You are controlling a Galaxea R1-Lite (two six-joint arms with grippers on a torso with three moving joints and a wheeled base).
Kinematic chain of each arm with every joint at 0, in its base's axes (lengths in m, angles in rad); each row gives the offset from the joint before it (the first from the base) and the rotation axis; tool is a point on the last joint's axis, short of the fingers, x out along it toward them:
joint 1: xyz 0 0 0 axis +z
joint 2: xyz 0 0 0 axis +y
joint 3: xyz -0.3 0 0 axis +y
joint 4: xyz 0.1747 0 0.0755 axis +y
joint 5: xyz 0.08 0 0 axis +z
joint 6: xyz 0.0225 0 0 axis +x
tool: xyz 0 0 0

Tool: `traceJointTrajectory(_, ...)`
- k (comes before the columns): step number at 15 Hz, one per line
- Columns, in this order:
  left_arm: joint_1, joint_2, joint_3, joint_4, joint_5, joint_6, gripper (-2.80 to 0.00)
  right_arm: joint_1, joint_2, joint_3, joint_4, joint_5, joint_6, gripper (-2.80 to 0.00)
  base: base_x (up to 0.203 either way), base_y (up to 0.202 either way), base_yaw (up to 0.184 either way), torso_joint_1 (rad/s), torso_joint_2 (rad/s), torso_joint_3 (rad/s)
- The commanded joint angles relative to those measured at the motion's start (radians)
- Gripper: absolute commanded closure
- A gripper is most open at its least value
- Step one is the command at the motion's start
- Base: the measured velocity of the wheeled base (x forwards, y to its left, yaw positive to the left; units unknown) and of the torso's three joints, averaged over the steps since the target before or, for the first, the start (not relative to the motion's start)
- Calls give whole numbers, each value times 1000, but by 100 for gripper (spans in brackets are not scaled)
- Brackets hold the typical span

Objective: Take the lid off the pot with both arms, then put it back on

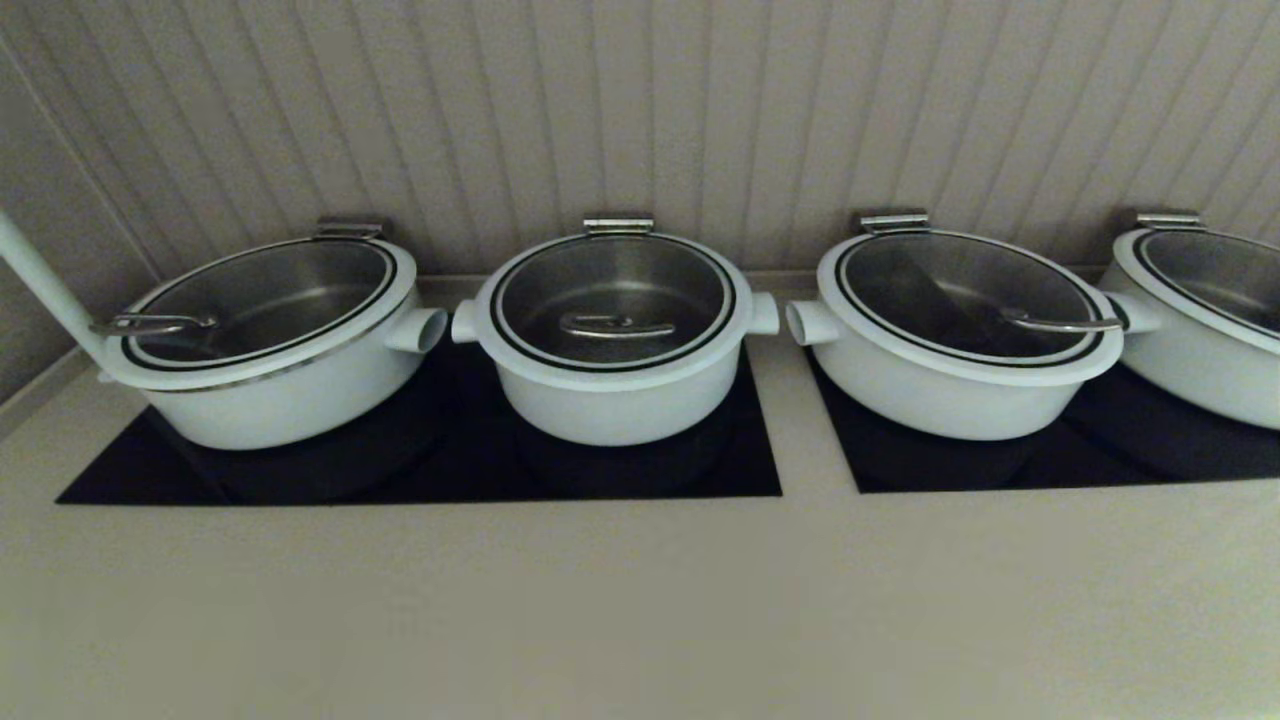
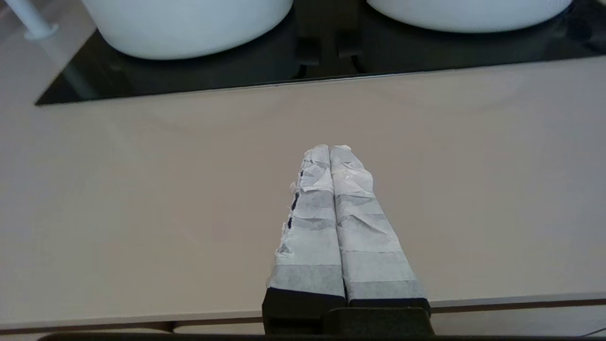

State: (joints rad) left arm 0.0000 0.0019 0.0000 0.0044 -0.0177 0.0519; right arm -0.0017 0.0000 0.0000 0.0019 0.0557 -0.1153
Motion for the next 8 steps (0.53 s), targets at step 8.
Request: traceJointTrajectory(8,0,0,0,0,1,-3,0,0,2,0,0,1,-1,0,0,0,0,0,0,0)
